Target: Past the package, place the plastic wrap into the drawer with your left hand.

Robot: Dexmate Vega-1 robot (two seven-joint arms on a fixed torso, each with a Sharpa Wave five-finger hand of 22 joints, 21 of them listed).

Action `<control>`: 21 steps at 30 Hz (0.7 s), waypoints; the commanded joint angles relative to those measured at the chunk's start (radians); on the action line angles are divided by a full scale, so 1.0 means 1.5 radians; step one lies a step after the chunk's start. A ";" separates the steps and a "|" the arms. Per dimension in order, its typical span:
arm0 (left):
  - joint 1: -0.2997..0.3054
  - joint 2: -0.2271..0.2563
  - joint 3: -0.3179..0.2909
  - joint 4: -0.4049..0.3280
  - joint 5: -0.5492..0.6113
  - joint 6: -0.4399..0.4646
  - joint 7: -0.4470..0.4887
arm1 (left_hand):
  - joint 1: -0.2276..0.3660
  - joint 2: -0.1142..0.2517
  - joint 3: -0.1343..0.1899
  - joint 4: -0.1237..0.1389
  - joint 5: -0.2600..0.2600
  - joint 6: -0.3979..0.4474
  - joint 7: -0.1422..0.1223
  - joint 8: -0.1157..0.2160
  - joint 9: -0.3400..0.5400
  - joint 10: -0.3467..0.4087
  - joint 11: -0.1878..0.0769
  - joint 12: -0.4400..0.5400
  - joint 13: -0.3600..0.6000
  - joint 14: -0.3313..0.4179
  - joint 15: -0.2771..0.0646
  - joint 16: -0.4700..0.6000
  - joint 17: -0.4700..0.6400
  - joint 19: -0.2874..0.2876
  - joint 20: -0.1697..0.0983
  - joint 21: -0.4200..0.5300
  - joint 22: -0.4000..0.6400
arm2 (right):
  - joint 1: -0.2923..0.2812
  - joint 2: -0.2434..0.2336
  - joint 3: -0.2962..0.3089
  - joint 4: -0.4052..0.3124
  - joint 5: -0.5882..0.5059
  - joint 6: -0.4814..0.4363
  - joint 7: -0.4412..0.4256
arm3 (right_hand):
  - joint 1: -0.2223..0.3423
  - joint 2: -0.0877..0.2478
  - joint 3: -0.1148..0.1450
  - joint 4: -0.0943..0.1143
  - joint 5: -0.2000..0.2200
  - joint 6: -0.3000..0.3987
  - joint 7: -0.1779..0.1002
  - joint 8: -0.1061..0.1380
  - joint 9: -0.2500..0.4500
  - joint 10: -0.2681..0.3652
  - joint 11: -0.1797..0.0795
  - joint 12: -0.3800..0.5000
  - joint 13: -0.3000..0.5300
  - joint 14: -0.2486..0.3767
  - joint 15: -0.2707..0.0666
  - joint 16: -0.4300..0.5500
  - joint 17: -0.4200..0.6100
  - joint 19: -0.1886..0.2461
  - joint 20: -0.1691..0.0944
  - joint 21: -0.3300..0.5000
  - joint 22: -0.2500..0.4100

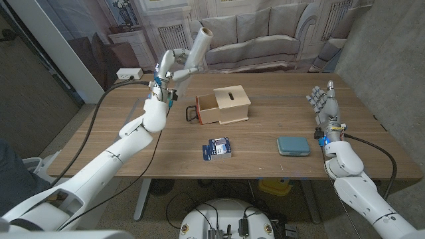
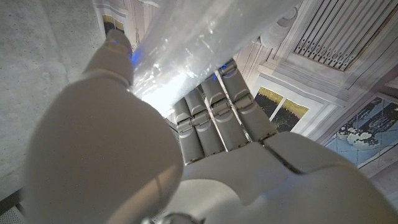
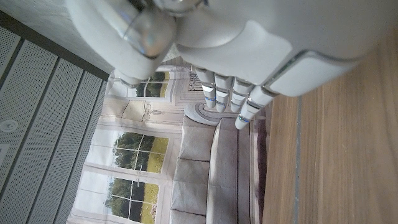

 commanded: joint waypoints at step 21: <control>-0.091 -0.083 0.048 0.151 -0.038 -0.136 -0.082 | 0.123 0.117 0.000 0.001 -0.002 0.037 0.006 0.023 -0.001 0.004 0.006 -0.006 0.006 0.024 -0.048 -0.004 0.010 -0.013 -0.011 0.003 0.000 | -0.011 0.005 0.014 0.004 -0.003 0.008 -0.006 | 0.000 0.003 -0.007 0.000 -0.004 0.006 0.000 0.000 0.003 0.006 0.002 -0.001 0.002 0.005 0.000 -0.004 0.002 0.008 0.001 -0.008 0.002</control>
